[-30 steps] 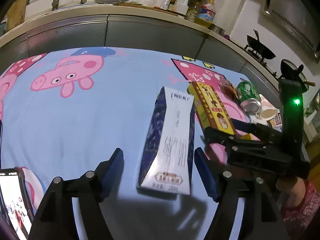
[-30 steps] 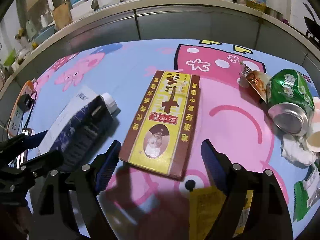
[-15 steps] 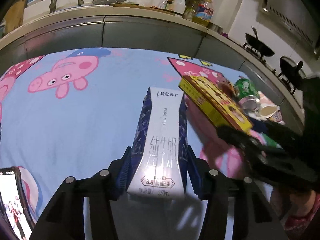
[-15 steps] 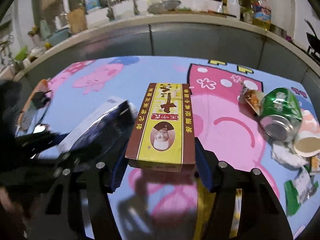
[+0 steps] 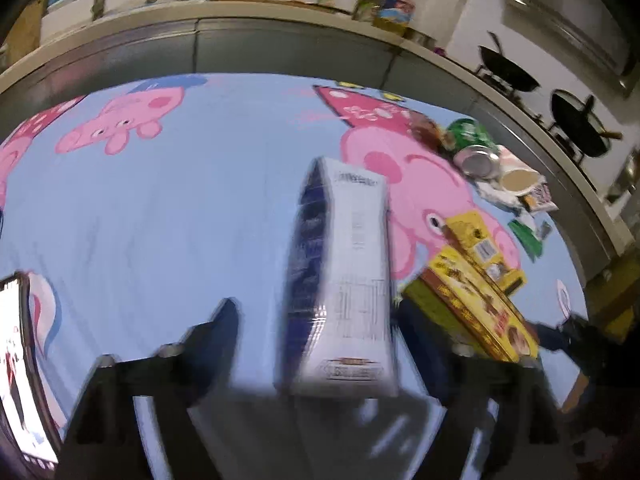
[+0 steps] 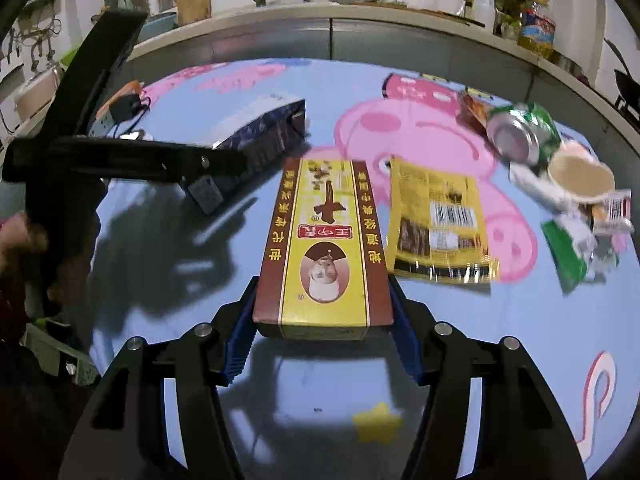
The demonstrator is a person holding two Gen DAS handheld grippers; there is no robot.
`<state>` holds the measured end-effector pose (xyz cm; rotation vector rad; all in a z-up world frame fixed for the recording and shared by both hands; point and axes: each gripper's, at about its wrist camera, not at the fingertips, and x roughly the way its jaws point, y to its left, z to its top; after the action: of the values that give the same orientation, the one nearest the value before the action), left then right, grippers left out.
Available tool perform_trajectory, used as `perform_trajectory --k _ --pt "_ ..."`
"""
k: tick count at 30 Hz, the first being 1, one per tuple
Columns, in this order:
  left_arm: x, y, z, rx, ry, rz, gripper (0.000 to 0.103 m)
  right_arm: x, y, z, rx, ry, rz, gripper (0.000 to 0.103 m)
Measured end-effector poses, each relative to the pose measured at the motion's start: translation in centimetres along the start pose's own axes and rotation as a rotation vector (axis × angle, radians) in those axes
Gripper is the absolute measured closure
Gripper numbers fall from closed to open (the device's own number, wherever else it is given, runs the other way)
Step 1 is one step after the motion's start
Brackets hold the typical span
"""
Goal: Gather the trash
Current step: 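Grasp the white milk carton with the left tool while the right tool grasps the yellow snack box, then carry the carton and snack box to the beige bin and open both tools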
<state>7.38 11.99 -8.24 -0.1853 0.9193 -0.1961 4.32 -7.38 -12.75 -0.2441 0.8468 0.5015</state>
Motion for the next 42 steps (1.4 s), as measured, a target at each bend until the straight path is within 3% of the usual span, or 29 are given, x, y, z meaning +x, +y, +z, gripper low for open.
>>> perform_trajectory --k 5,17,18,19,20,21,22,26,30,36,42 --pt "0.0 0.3 0.1 -0.014 -0.005 0.023 0.02 0.2 -0.3 -0.8 0.027 -0.004 0.006 0.034" --pt "0.3 -0.5 0.7 0.007 -0.021 0.073 0.022 -0.2 -1.1 -1.9 0.086 -0.051 0.031 0.026" --pt "0.5 -0.6 0.7 0.012 -0.018 0.066 0.029 0.0 -1.1 -2.0 0.087 -0.051 0.03 0.026" --pt "0.6 -0.8 0.7 0.019 -0.009 0.051 0.043 0.3 -1.2 -2.0 0.089 -0.049 0.032 0.026" --pt "0.7 -1.1 0.7 0.029 0.002 0.041 0.049 0.4 -1.2 -2.0 0.089 -0.054 0.035 0.031" --pt "0.7 -1.6 0.6 0.045 0.003 0.058 0.049 0.4 -1.1 -2.0 0.081 -0.058 0.038 0.044" --pt "0.6 -2.1 0.4 0.067 0.001 0.076 0.049 0.2 -1.0 -1.9 0.072 -0.058 0.043 0.043" --pt "-0.9 -2.8 0.6 0.044 -0.008 -0.021 0.051 -2.1 -1.8 -1.2 0.114 -0.119 0.104 0.045" --pt "-2.4 -4.9 1.8 0.076 -0.038 -0.076 0.052 -4.9 -3.1 -0.9 0.15 -0.198 0.101 0.045" --pt "-2.6 -10.8 3.5 0.201 -0.057 -0.146 0.052 -8.9 -7.1 -2.2 0.233 -0.303 0.013 0.045" --pt "-0.9 -19.9 4.9 0.368 -0.052 -0.223 0.052 -11.4 -13.0 -5.6 0.368 -0.341 -0.103 0.045"
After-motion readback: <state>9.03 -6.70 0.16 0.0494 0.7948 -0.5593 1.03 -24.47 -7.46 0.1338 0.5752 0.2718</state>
